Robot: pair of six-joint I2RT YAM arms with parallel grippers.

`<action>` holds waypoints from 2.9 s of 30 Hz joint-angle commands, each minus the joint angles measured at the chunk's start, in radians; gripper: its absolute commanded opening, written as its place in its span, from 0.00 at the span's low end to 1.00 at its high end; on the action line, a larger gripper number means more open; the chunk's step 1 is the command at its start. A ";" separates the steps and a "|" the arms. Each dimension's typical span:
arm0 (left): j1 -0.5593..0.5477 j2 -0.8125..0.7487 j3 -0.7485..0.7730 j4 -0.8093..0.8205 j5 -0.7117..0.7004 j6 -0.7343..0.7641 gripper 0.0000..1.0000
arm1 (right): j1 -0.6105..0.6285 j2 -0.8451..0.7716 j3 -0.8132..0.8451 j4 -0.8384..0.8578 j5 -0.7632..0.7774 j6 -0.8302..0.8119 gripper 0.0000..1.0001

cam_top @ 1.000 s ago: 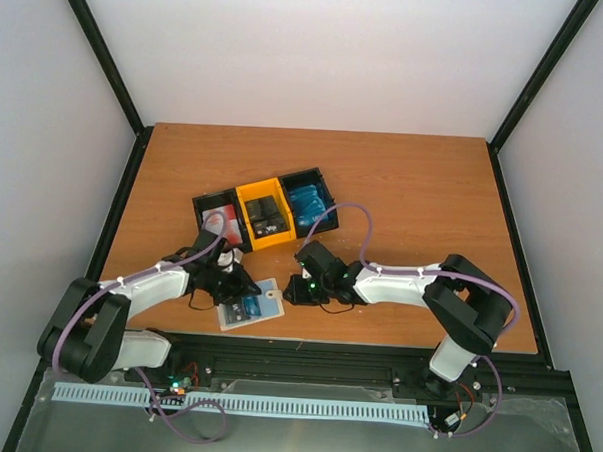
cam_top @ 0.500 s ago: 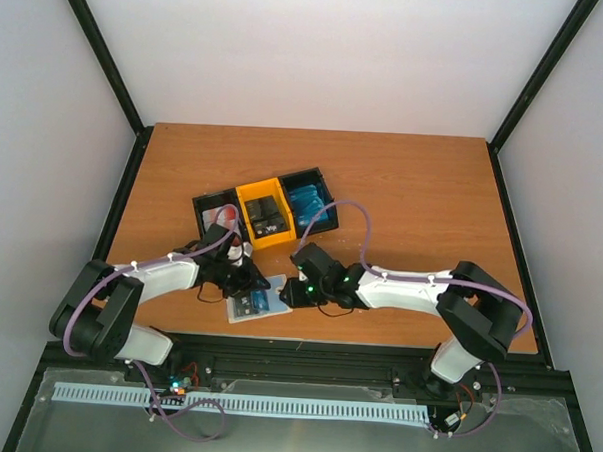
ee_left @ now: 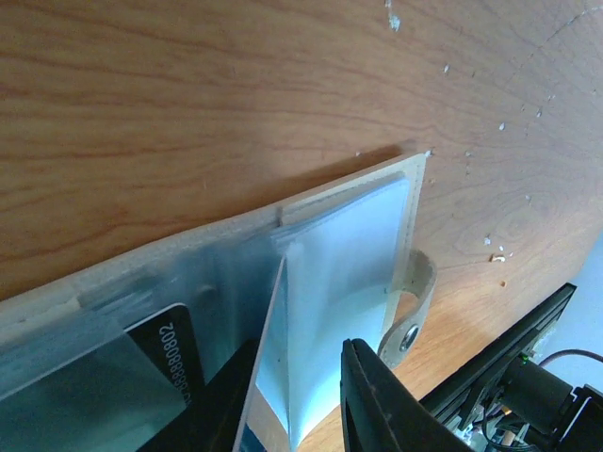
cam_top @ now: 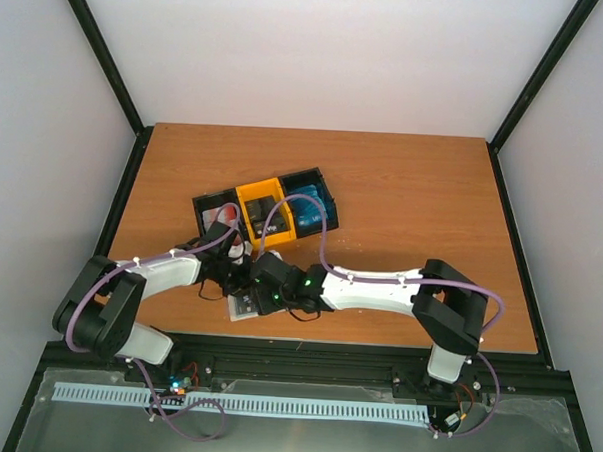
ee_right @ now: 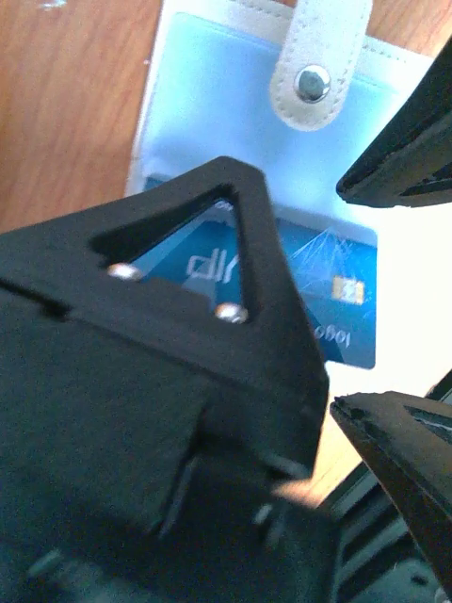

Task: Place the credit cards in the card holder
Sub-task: Insert the credit card into the card holder.

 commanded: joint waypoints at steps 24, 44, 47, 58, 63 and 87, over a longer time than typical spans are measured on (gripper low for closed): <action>-0.006 0.013 0.028 -0.007 -0.003 -0.023 0.24 | 0.065 0.079 0.060 -0.037 0.083 -0.054 0.68; -0.007 -0.017 0.024 -0.031 0.000 -0.024 0.31 | 0.066 0.151 0.116 -0.156 0.191 0.035 0.67; -0.006 -0.031 0.024 -0.046 -0.004 -0.025 0.34 | 0.065 0.156 0.124 -0.168 0.200 0.056 0.67; -0.006 -0.099 -0.004 -0.076 -0.026 -0.066 0.38 | 0.063 0.177 0.127 -0.162 0.188 0.118 0.65; -0.006 -0.132 -0.022 -0.080 -0.034 -0.091 0.34 | 0.056 0.175 0.116 -0.154 0.181 0.141 0.65; -0.006 -0.207 -0.085 -0.118 -0.063 -0.080 0.01 | 0.031 0.067 0.045 -0.064 0.101 0.091 0.66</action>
